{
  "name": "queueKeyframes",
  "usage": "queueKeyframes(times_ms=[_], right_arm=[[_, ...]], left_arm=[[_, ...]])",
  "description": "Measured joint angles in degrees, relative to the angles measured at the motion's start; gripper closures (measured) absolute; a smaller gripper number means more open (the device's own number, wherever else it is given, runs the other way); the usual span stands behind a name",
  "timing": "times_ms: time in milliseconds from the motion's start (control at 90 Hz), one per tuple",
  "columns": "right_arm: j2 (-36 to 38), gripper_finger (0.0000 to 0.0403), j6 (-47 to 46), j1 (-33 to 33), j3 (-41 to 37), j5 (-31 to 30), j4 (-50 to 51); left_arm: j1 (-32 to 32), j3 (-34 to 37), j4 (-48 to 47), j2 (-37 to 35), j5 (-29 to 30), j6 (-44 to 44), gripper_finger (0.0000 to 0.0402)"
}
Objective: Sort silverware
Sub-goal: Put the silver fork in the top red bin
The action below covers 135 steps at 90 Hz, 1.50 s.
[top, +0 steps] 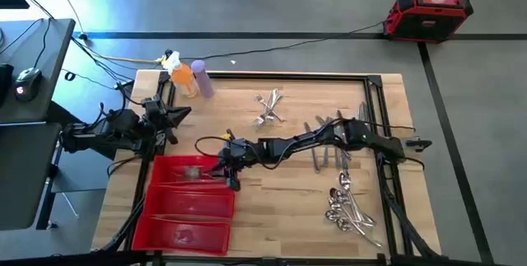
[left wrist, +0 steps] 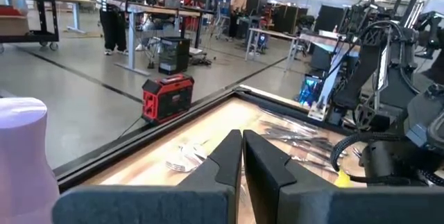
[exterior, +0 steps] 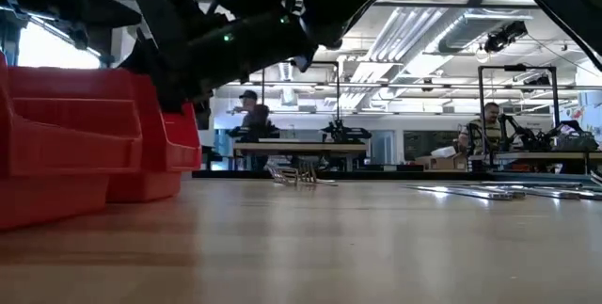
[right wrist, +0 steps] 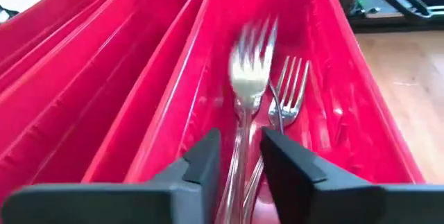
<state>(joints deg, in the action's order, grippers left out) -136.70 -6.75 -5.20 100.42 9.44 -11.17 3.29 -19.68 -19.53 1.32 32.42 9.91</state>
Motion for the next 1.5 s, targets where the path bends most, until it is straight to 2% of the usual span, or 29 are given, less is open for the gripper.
queueKeyframes(times_ms=[156, 300, 411, 589, 811, 1011, 1156, 1267, 1500], right_arm=[[1.6, 0.0240, 1.0, 0.3, 0.0, 1.1, -0.2], [7.7, 0.0223, 6.4, 0.6, 1.7, 0.5, 4.4], [13.4, 0.0222, 13.3, 1.2, 3.9, -0.8, 14.4], [20.0, 0.0222, 27.9, 3.6, 5.4, -7.5, 35.3], [20.2, 0.0222, 45.5, 12.3, 4.8, -7.7, 54.1], [16.8, 0.0222, 55.7, 21.8, 1.8, -7.7, 56.1], [13.3, 0.0222, 62.4, 26.3, 1.8, -7.4, 54.5], [10.1, 0.0222, 65.3, 28.0, 1.8, -7.7, 52.6], [5.9, 0.0222, 71.3, 28.4, 1.8, -13.1, 52.5]], left_arm=[[0.0, 0.0, 0.0, 0.0, 0.0, 0.0, 0.0402], [0.0, 0.0, 0.1, 0.0, 0.0, 0.4, 0.0402], [0.0, 0.0, 0.1, 0.0, -0.1, 0.4, 0.0402], [0.0, 0.0, 0.1, 0.0, -0.1, 0.5, 0.0402], [0.0, 0.0, 0.0, 0.0, -0.1, 0.5, 0.0402], [0.0, 0.0, 0.1, 0.0, -0.1, 0.5, 0.0402], [0.0, 0.0, 0.0, 0.0, -0.1, 0.5, 0.0402], [0.0, 0.0, -0.1, 0.0, -0.1, 0.5, 0.0402], [0.0, 0.0, -0.4, 0.0, -0.1, 0.5, 0.0402]])
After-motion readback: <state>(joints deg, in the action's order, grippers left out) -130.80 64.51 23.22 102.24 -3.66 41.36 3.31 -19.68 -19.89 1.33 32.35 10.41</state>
